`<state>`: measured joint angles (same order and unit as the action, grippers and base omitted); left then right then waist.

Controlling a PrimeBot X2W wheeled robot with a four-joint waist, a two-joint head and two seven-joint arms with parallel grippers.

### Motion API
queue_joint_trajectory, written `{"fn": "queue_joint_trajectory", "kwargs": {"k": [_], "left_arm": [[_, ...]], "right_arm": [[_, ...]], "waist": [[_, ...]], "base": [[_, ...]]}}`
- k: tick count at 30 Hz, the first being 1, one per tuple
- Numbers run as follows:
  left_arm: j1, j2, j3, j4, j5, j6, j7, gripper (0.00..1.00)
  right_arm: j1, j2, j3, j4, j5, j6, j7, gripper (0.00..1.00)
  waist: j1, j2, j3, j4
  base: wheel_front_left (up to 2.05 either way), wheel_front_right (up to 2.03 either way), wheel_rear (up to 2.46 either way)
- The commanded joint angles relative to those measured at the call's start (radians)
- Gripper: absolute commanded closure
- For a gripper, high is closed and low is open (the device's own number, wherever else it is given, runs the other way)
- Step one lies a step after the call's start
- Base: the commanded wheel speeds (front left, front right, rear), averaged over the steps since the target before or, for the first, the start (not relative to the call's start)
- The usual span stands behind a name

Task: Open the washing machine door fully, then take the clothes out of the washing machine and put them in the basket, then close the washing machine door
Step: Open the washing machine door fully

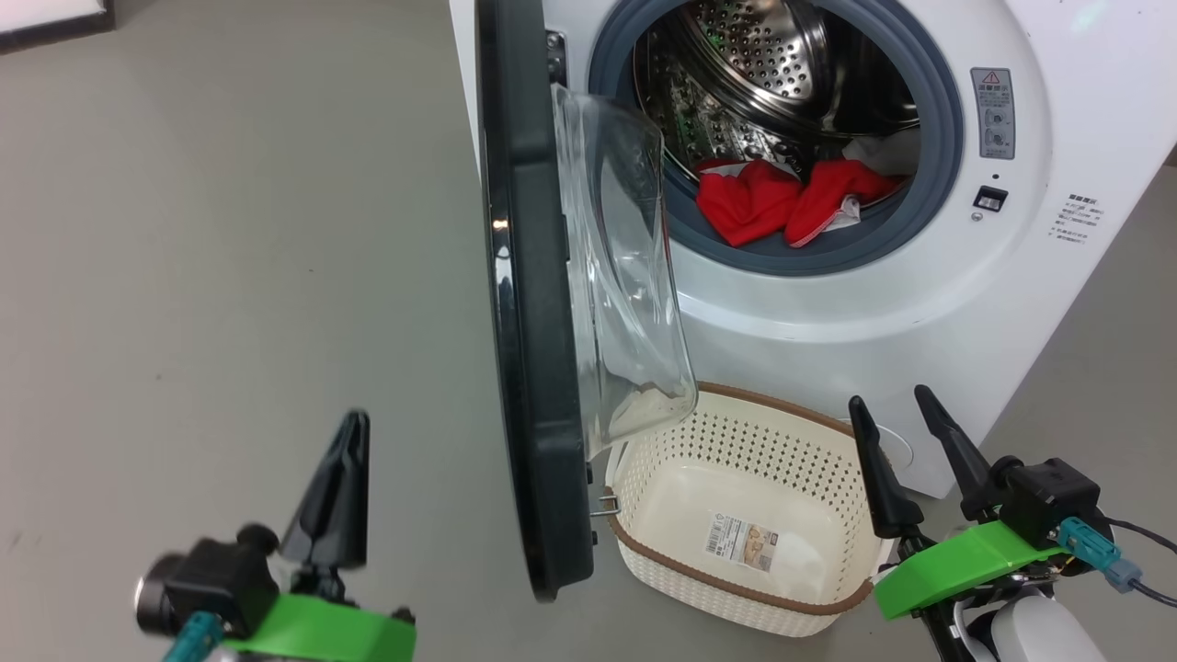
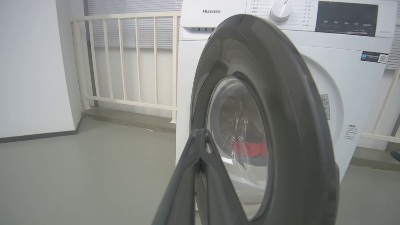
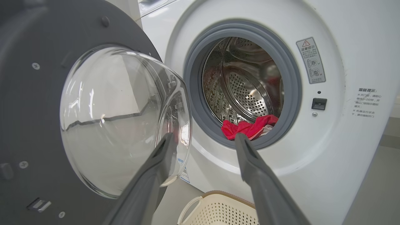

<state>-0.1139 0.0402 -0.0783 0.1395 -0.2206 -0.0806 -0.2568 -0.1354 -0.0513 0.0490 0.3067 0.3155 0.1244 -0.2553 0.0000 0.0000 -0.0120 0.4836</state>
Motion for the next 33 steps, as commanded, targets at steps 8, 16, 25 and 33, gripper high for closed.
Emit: {"fn": "queue_joint_trajectory", "kwargs": {"k": [8, 16, 25, 33], "left_arm": [[-0.133, 0.010, 0.023, -0.194, -0.005, -0.015, -0.005, 1.00], [-0.209, 0.010, -0.057, -0.308, -0.043, -0.025, -0.004, 1.00], [-0.252, 0.014, -0.220, -0.276, -0.064, -0.042, 0.070, 1.00], [-0.221, 0.017, -0.315, -0.181, -0.141, -0.047, 0.173, 1.00]], "right_arm": [[-0.020, 0.001, 0.040, -0.016, 0.011, 0.006, -0.006, 0.00], [-0.022, 0.001, 0.050, -0.010, 0.015, 0.006, -0.006, 0.00], [-0.026, 0.001, 0.060, -0.006, 0.022, 0.006, -0.006, 0.00], [-0.021, 0.001, 0.039, -0.006, 0.022, 0.006, -0.006, 0.00]], "waist": [[0.0000, 0.0000, 0.000, -0.015], [0.0000, 0.0000, 0.001, -0.035], [0.0000, 0.0000, 0.004, -0.058], [0.0000, 0.0000, 0.002, -0.061]], "base": [[0.00, 0.00, 0.00], [0.00, 0.00, 0.00], [0.00, 0.00, 0.00], [0.00, 0.00, 0.00]]}}
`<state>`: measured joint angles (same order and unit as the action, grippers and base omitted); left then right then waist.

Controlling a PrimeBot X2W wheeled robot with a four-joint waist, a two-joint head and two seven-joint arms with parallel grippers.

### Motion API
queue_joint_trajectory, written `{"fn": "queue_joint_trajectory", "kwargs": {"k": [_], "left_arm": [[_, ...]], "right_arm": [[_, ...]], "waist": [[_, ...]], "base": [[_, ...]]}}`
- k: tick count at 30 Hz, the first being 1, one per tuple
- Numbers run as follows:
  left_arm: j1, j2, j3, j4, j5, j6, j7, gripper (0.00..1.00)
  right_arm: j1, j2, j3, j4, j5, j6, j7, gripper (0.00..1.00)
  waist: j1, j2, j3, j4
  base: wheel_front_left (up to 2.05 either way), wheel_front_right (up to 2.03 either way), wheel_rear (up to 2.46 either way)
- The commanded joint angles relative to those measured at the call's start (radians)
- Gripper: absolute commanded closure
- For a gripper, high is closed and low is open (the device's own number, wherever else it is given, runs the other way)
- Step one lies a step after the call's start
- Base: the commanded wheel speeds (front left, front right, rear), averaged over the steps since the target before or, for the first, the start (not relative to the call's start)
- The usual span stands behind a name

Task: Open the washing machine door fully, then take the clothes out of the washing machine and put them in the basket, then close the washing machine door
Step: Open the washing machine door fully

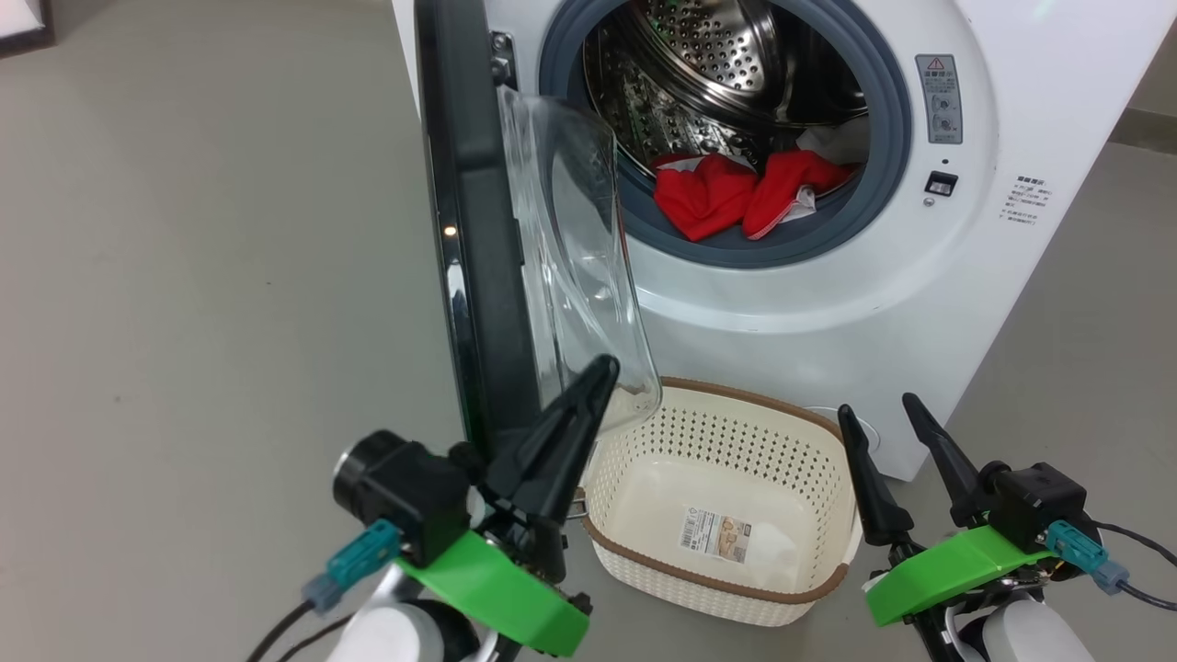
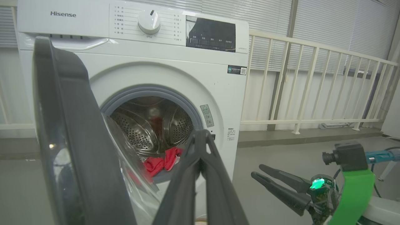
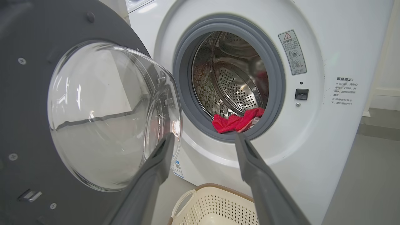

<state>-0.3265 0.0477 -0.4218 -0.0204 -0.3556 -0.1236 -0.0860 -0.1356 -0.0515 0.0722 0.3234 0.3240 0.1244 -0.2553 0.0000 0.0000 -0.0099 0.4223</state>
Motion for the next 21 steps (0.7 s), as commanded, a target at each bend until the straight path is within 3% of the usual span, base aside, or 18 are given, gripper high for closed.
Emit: {"fn": "queue_joint_trajectory", "kwargs": {"k": [1, 8, 14, 21], "left_arm": [[-0.005, 0.011, 0.022, -0.009, -0.009, -0.004, 0.010, 1.00], [0.022, 0.026, -0.001, 0.071, -0.035, -0.004, 0.054, 1.00], [0.039, 0.038, -0.011, 0.133, -0.036, 0.021, 0.113, 1.00], [0.037, 0.044, 0.009, 0.158, -0.036, 0.047, 0.094, 1.00]], "right_arm": [[-0.021, 0.001, 0.014, -0.023, 0.014, 0.006, -0.006, 0.00], [-0.020, 0.001, 0.010, -0.022, 0.017, 0.006, -0.006, 0.00], [-0.021, 0.001, 0.013, -0.020, 0.020, 0.006, -0.006, 0.00], [-0.021, 0.001, 0.016, -0.021, 0.016, 0.006, -0.006, 0.00]], "waist": [[0.0000, 0.0000, 0.000, 0.001], [0.0000, 0.0000, 0.003, 0.003], [0.0000, 0.0000, 0.008, -0.001], [0.0000, 0.0000, 0.019, 0.000]], "base": [[0.00, 0.00, 0.00], [0.00, 0.00, 0.00], [0.00, 0.00, 0.00], [0.00, 0.00, 0.00]]}}
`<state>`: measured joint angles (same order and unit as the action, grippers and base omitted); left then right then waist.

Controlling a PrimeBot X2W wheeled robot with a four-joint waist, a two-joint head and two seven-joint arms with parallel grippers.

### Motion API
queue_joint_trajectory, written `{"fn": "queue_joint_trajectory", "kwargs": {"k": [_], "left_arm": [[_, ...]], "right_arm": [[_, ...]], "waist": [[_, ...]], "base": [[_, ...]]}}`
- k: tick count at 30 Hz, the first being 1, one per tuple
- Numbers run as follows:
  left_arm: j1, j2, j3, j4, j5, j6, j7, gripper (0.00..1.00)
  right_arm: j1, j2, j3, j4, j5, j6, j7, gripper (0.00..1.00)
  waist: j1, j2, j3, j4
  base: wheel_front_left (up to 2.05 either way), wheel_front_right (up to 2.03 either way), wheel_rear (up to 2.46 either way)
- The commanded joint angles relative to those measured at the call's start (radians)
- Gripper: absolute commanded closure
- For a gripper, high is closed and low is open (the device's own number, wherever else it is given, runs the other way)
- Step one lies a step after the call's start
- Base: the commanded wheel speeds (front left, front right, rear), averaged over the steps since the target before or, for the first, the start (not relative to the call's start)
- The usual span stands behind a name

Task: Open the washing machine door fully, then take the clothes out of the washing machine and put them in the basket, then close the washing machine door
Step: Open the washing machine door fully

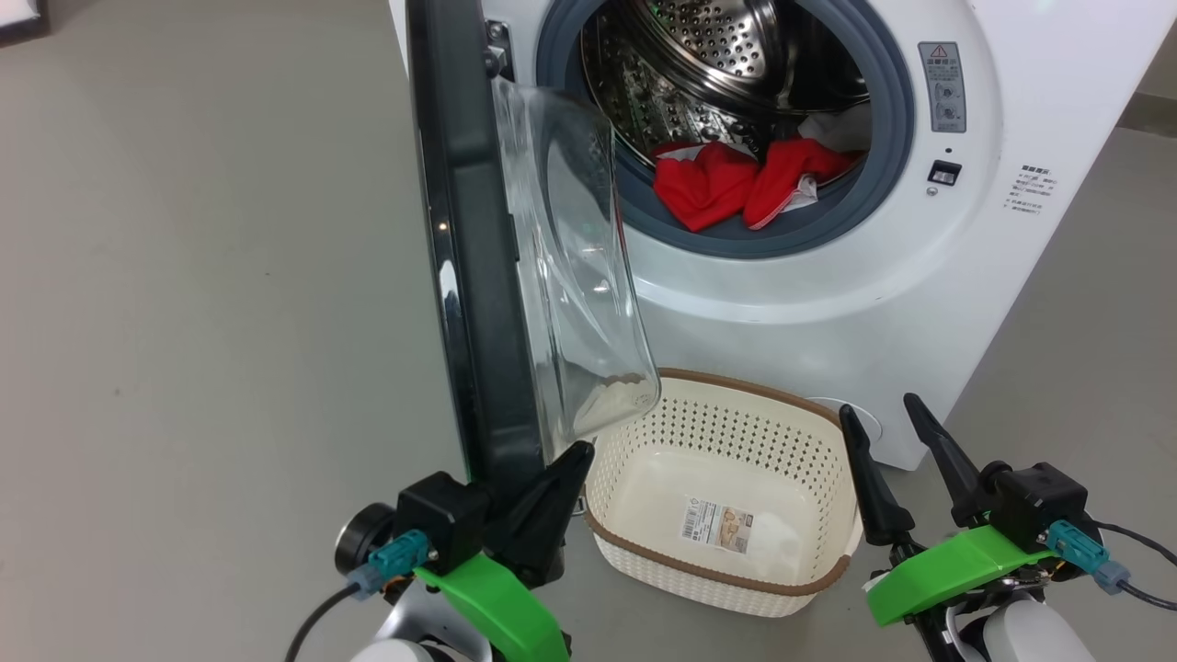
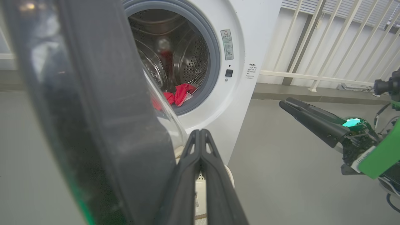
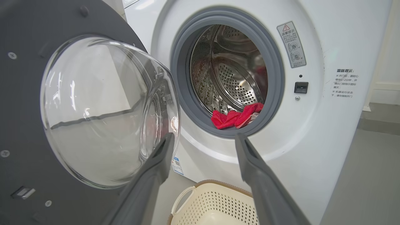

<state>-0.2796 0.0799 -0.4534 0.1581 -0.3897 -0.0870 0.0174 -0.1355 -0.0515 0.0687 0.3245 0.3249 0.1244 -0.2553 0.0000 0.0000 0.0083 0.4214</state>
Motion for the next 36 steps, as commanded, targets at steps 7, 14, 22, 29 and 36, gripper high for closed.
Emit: {"fn": "queue_joint_trajectory", "kwargs": {"k": [7, 14, 22, 29, 36], "left_arm": [[-0.010, 0.025, 0.058, -0.010, -0.001, 0.034, -0.021, 1.00], [-0.005, 0.040, 0.078, -0.012, -0.002, 0.055, -0.033, 1.00], [0.007, 0.066, 0.110, -0.016, -0.013, 0.077, -0.040, 1.00], [0.011, 0.119, 0.153, -0.011, 0.018, 0.134, -0.043, 1.00], [0.010, 0.148, 0.208, 0.008, 0.015, 0.182, -0.057, 1.00]], "right_arm": [[-0.024, 0.001, 0.019, -0.012, 0.009, 0.006, -0.006, 0.00], [-0.021, 0.001, 0.019, -0.007, 0.006, 0.006, -0.006, 0.00], [-0.017, 0.001, 0.015, -0.003, 0.007, 0.006, -0.006, 0.00], [-0.026, 0.001, 0.033, 0.002, 0.014, 0.006, -0.006, 0.00], [-0.022, 0.001, 0.047, 0.008, 0.015, 0.006, -0.006, 0.00]], "waist": [[0.0000, 0.0000, 0.007, 0.023], [0.0000, 0.0000, 0.009, 0.058], [0.0000, 0.0000, 0.010, 0.100], [0.0000, 0.0000, 0.019, 0.106], [0.0000, 0.0000, 0.022, 0.104]], "base": [[0.00, 0.00, 0.00], [0.00, 0.00, 0.00], [0.00, 0.00, 0.00], [0.00, 0.00, 0.00], [0.00, 0.00, 0.00]]}}
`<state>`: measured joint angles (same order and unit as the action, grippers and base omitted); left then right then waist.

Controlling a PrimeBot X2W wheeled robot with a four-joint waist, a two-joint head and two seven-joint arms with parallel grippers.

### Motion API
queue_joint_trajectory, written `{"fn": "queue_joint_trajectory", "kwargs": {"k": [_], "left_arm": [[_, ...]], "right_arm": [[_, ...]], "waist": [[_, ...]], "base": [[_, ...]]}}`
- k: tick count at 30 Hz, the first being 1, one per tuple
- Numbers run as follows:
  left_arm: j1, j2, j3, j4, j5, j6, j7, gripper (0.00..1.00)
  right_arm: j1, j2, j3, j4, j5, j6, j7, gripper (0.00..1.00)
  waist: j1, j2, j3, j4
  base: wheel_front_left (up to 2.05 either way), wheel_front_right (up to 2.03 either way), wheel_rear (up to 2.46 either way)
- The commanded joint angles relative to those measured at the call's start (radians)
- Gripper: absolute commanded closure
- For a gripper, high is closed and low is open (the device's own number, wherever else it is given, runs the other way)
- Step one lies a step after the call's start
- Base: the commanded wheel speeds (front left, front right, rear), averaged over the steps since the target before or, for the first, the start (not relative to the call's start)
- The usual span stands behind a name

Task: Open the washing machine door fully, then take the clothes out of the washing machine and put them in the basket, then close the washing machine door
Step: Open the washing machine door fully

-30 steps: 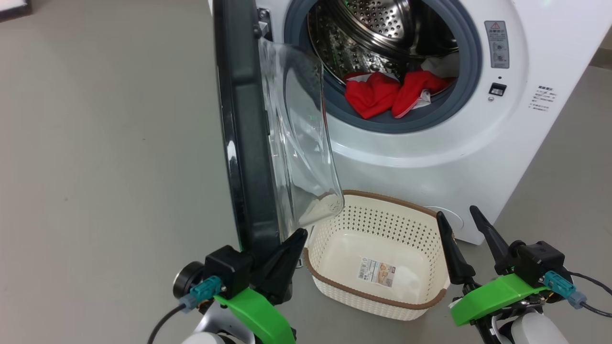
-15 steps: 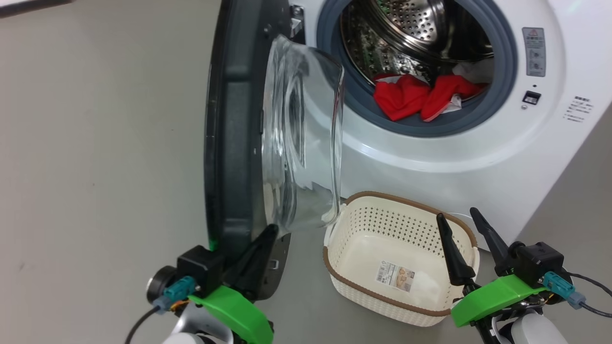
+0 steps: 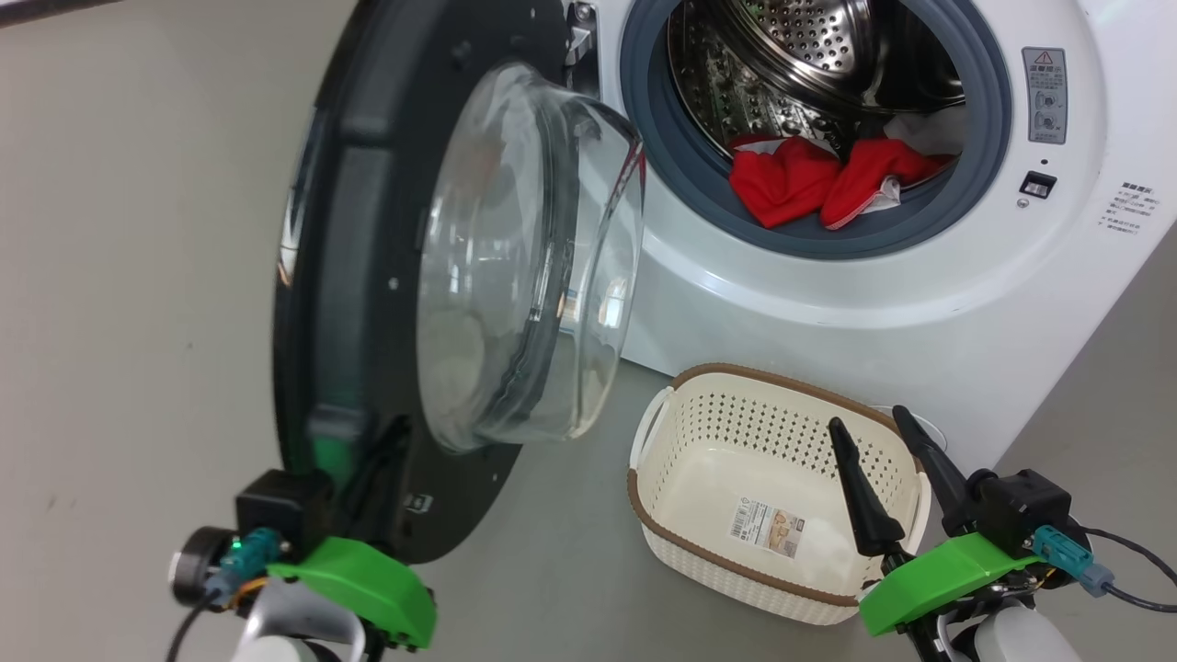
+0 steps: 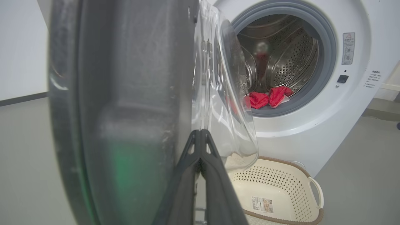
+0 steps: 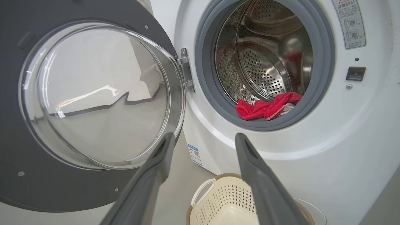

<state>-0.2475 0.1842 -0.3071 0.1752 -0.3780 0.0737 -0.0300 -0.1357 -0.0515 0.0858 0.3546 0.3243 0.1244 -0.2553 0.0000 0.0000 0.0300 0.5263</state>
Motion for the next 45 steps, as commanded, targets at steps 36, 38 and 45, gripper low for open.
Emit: {"fn": "queue_joint_trajectory", "kwargs": {"k": [36, 38, 45], "left_arm": [[-0.140, 0.118, 0.251, 0.234, -0.069, 0.114, -0.170, 1.00], [-0.152, 0.130, 0.263, 0.248, -0.074, 0.112, -0.177, 1.00], [-0.200, 0.146, 0.289, 0.292, -0.092, 0.107, -0.197, 1.00]], "right_arm": [[-0.025, 0.001, 0.066, 0.000, -0.044, 0.006, -0.006, 0.00], [-0.029, 0.001, 0.069, 0.001, -0.050, 0.006, -0.006, 0.00], [-0.047, -0.001, 0.076, 0.004, -0.077, 0.006, -0.006, 0.00]], "waist": [[0.0000, 0.0000, 0.084, -0.043], [0.0000, 0.0000, 0.093, -0.044], [0.0000, 0.0000, 0.132, -0.048]], "base": [[0.00, 0.00, 0.00], [0.00, 0.00, 0.00], [0.00, 0.00, 0.00]]}}
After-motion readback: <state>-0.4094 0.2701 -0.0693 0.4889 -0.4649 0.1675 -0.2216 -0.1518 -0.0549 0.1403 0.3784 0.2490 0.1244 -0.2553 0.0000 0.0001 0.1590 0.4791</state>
